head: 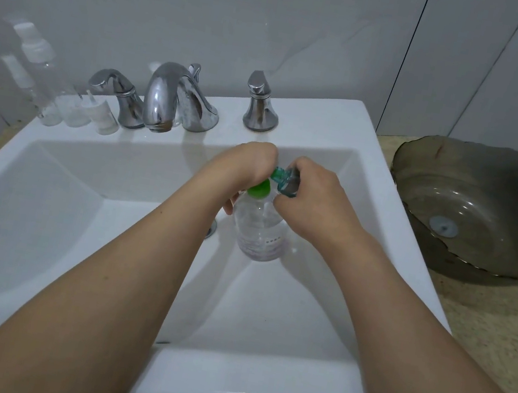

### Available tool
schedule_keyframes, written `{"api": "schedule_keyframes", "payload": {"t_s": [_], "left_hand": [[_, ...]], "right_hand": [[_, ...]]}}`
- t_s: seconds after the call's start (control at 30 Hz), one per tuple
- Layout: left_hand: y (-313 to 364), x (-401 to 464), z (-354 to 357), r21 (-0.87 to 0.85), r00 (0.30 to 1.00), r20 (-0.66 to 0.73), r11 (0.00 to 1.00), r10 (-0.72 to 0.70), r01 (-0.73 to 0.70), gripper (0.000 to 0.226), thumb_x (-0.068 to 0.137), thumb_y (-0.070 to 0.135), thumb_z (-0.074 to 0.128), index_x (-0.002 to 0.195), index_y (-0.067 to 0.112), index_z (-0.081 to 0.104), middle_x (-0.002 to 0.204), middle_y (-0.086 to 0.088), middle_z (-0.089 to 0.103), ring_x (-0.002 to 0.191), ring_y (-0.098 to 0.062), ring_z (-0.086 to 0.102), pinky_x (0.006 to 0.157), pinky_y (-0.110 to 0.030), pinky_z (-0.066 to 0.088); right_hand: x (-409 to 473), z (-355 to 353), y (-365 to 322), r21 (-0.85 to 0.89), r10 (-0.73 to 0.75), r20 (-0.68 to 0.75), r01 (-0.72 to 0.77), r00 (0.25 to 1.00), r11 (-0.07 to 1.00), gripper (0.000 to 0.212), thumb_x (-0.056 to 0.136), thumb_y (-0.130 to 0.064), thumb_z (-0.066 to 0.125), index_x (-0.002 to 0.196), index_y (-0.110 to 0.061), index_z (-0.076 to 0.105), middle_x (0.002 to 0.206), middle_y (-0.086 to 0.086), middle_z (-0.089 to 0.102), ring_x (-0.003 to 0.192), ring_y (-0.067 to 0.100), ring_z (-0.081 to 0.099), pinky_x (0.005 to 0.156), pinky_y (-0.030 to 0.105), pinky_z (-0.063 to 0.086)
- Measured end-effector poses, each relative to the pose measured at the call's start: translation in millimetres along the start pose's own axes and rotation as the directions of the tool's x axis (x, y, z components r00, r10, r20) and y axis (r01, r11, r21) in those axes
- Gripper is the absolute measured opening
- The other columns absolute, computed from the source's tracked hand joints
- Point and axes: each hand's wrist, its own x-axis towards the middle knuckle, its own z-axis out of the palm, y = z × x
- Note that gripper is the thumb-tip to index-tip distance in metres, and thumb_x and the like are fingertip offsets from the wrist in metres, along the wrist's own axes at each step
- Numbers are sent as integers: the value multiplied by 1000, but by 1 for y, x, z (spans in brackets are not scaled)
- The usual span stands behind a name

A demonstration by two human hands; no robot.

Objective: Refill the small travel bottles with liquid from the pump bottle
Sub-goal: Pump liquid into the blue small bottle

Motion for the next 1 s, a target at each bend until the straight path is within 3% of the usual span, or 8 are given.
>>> {"api": "schedule_keyframes", "payload": {"t_s": [0.17, 0.43, 0.67, 0.77, 1.0], "left_hand": [[-14, 3, -10, -164, 999, 49, 986, -5, 13, 54, 100, 45, 28, 117, 5, 60, 110, -19, 65, 89, -40, 63, 74, -43, 56], [-31, -7, -17, -242, 973, 229, 970, 23, 34, 69, 99, 65, 28, 117, 12, 69, 101, -13, 70, 84, -37, 68, 70, -44, 61], [-61, -4, -31, -391, 899, 414, 920, 142, 35, 77, 87, 72, 50, 126, 9, 70, 109, -8, 72, 96, -29, 68, 89, -46, 58], [-71, -2, -29, -438, 897, 403, 899, 182, 14, 78, 81, 73, 53, 124, 11, 72, 108, -6, 73, 97, -27, 69, 91, -48, 58], [-71, -4, -17, -451, 917, 353, 893, 189, -10, 65, 92, 67, 47, 114, 12, 75, 102, -6, 77, 94, -29, 72, 85, -48, 61]], "right_hand": [[-2, -2, -3, 45, -19, -48, 21, 999, 999, 17, 78, -14, 62, 93, -12, 53, 90, 2, 58, 82, 23, 56, 72, 38, 50], [-3, -3, -6, 48, -24, -62, 27, 998, 998, 17, 79, -15, 62, 93, -13, 52, 90, 2, 58, 82, 23, 56, 73, 39, 50], [-2, -2, -4, 69, -33, -60, 37, 998, 997, 16, 79, -14, 62, 90, -13, 51, 89, 0, 56, 81, 22, 55, 71, 36, 48], [-2, -2, -4, 70, -30, -54, 34, 998, 997, 17, 79, -14, 62, 93, -12, 52, 91, 1, 57, 82, 23, 56, 72, 37, 49], [-3, -1, -2, 61, -11, -37, 13, 999, 998, 19, 79, -14, 62, 96, -10, 55, 92, 2, 59, 82, 23, 58, 73, 37, 50]]}}
